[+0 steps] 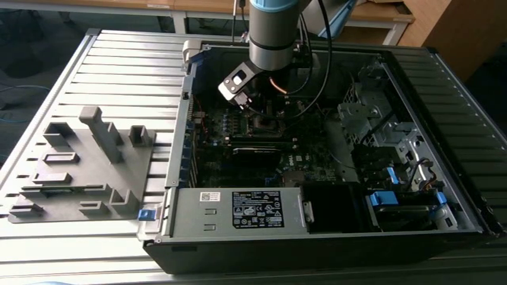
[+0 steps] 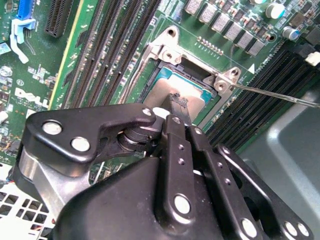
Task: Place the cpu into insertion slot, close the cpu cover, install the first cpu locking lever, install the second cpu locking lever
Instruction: 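Place the cpu into insertion slot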
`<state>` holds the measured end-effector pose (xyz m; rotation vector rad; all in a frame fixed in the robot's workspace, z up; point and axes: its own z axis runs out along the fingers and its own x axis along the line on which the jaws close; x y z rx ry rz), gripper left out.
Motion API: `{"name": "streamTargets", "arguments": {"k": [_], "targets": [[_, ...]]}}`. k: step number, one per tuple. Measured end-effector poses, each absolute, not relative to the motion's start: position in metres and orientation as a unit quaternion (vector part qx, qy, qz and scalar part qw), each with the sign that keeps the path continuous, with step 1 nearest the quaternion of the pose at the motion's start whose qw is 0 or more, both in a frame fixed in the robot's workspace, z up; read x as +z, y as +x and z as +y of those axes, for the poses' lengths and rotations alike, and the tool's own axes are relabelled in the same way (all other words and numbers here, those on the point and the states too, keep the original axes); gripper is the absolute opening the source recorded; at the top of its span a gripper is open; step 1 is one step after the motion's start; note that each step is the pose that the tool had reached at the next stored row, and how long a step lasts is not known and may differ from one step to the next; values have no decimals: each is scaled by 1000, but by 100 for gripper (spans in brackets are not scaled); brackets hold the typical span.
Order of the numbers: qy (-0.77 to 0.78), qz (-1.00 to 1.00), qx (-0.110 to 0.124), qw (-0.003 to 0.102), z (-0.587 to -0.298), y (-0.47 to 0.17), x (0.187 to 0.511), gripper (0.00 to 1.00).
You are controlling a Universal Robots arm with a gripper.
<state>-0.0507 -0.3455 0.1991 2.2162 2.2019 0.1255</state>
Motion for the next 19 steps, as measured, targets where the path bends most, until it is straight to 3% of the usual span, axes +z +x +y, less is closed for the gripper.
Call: {"name": "streamTargets", "arguments": {"k": [19], "targets": [[709, 704, 40, 7, -345, -51, 232, 11]]}}
